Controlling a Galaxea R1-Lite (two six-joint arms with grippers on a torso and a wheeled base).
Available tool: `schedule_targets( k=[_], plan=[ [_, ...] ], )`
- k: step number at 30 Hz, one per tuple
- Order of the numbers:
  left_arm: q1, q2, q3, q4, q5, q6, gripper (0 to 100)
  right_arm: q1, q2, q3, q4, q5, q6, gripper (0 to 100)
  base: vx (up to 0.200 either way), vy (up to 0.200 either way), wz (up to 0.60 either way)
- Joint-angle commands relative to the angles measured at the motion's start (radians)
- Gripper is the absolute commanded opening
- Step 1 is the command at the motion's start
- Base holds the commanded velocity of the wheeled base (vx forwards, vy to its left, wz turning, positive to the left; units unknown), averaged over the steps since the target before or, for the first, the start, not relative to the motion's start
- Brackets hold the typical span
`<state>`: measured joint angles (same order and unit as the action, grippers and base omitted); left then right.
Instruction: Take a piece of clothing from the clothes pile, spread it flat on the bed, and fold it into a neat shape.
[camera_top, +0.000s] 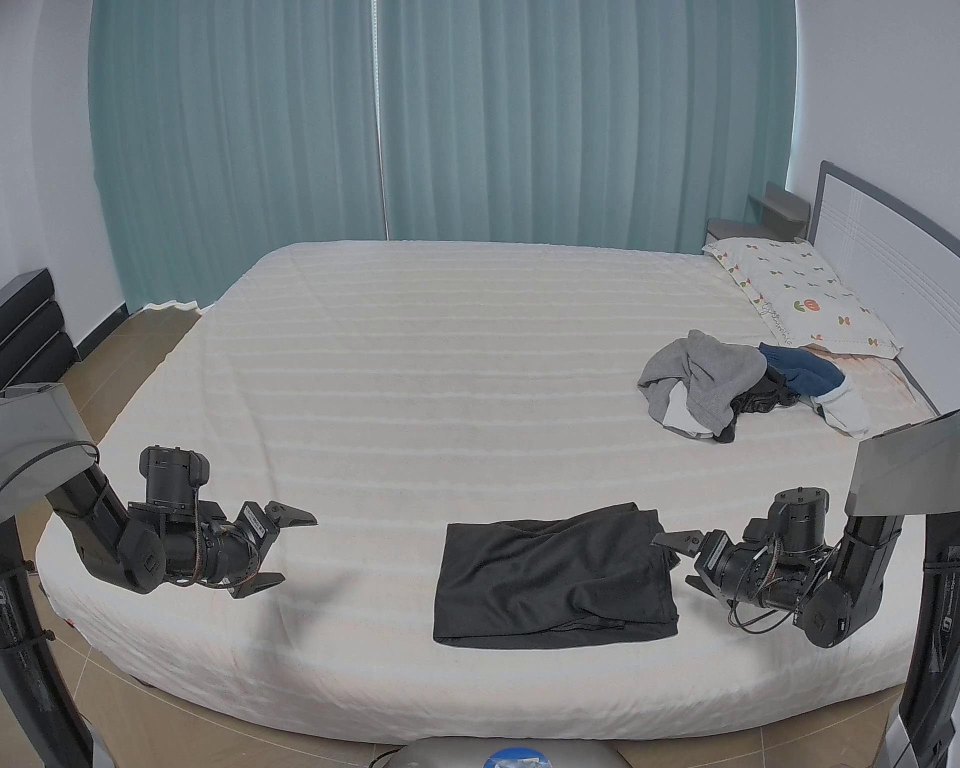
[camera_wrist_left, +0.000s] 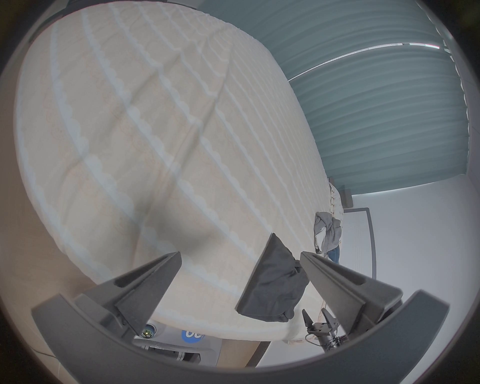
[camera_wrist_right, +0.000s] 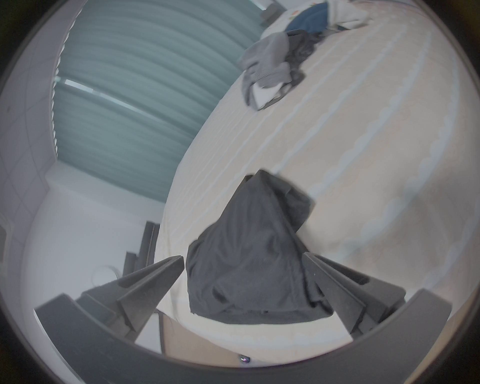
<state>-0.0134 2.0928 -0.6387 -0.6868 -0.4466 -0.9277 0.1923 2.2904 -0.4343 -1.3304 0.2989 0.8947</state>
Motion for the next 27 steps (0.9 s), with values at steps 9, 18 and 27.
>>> schedule_targets(
  k=[9,18,27],
  plan=[
    [-0.003,0.006,-0.001,0.0,0.005,0.0,100,0.039,0.044,0.111,-0.061,0.0,-0.172,100,0.0,0.0,0.0],
    [-0.003,0.006,-0.001,0.0,0.005,0.001,100,0.039,0.083,0.161,-0.125,0.002,-0.209,100,0.0,0.0,0.0],
    [-0.003,0.007,-0.001,0.0,0.005,0.001,100,0.042,0.119,0.18,-0.174,0.009,-0.224,100,0.0,0.0,0.0]
  ],
)
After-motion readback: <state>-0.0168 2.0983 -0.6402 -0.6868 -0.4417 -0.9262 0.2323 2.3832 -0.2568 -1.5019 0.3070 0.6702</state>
